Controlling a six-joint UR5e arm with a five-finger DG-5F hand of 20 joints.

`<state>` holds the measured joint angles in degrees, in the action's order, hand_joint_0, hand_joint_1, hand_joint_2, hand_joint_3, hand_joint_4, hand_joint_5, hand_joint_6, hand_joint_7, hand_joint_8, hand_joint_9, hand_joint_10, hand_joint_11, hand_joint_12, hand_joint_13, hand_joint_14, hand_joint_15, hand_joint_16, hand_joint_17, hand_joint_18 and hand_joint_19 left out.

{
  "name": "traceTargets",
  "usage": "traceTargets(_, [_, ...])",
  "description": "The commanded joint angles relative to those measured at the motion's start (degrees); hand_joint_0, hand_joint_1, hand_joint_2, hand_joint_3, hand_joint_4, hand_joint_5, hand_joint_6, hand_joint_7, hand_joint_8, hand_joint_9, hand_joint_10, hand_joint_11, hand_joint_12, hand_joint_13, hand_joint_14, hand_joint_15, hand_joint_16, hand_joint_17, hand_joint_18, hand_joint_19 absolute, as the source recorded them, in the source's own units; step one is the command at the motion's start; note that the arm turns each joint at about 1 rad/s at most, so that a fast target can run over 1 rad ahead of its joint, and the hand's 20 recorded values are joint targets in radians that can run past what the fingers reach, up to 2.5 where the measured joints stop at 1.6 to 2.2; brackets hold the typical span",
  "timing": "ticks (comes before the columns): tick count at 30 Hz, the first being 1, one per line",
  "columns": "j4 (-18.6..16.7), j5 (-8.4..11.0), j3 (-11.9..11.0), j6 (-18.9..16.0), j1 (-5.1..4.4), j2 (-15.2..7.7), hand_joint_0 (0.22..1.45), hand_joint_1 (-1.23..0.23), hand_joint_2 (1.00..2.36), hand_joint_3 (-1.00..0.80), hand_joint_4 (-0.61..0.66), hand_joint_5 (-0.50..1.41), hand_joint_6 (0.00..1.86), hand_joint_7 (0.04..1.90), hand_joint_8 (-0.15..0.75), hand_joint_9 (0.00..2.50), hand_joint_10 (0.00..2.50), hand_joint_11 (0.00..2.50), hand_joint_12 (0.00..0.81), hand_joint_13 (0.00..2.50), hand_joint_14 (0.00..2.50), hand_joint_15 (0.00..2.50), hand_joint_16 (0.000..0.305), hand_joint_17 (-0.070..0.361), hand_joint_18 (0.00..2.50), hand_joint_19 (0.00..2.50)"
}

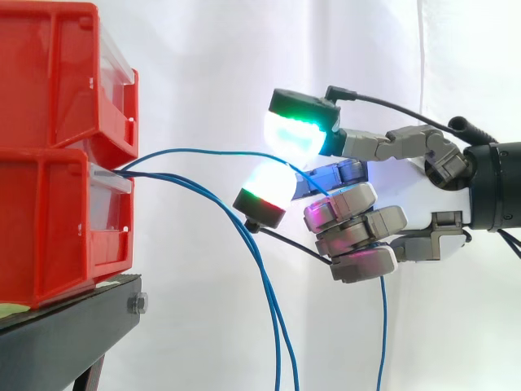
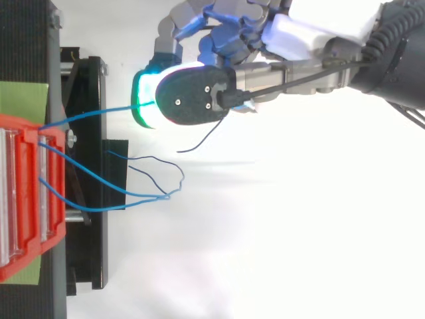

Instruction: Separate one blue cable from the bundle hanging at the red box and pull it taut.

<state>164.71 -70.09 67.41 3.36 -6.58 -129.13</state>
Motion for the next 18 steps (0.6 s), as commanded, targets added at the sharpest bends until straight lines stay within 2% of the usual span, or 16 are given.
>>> traceTargets(1, [0.0, 0.92, 0.0, -1.0, 0.16, 0.0, 0.62, -0.63, 1.02, -0.25, 0.15, -0.21, 0.95, 0.96, 0.331, 0.71, 1.25, 1.16, 0.347, 0.77, 2.48, 1.14, 0.04, 0.091, 1.14, 1.49])
traceTargets(5, [0.0, 1.54, 0.0, -1.0, -0.1, 0.0, 0.64, -0.69, 1.02, -0.19, 0.11, -0.21, 0.95, 0.98, 0.327, 0.7, 1.28, 1.15, 0.342, 0.76, 2.45, 1.15, 0.04, 0.091, 1.14, 1.49])
traceTargets(9, [0.0, 2.06, 0.0, -1.0, -0.19, -0.1, 0.66, -0.74, 1.02, -0.2, 0.08, -0.22, 0.97, 0.96, 0.318, 0.68, 1.28, 1.17, 0.344, 0.76, 2.44, 1.16, 0.041, 0.092, 1.14, 1.48])
traceTargets(15, [0.0, 3.12, 0.0, -1.0, -0.19, -0.2, 0.69, -0.76, 1.0, -0.47, 0.11, -0.22, 0.96, 0.91, 0.321, 0.68, 1.29, 1.14, 0.345, 0.76, 2.42, 1.15, 0.04, 0.09, 1.13, 1.47])
traceTargets(18, [0.0, 3.29, 0.0, -1.0, -0.27, -0.2, 0.69, -0.72, 1.0, -0.47, 0.11, -0.21, 0.96, 0.93, 0.328, 0.69, 1.28, 1.16, 0.342, 0.77, 2.41, 1.16, 0.039, 0.089, 1.13, 1.47])
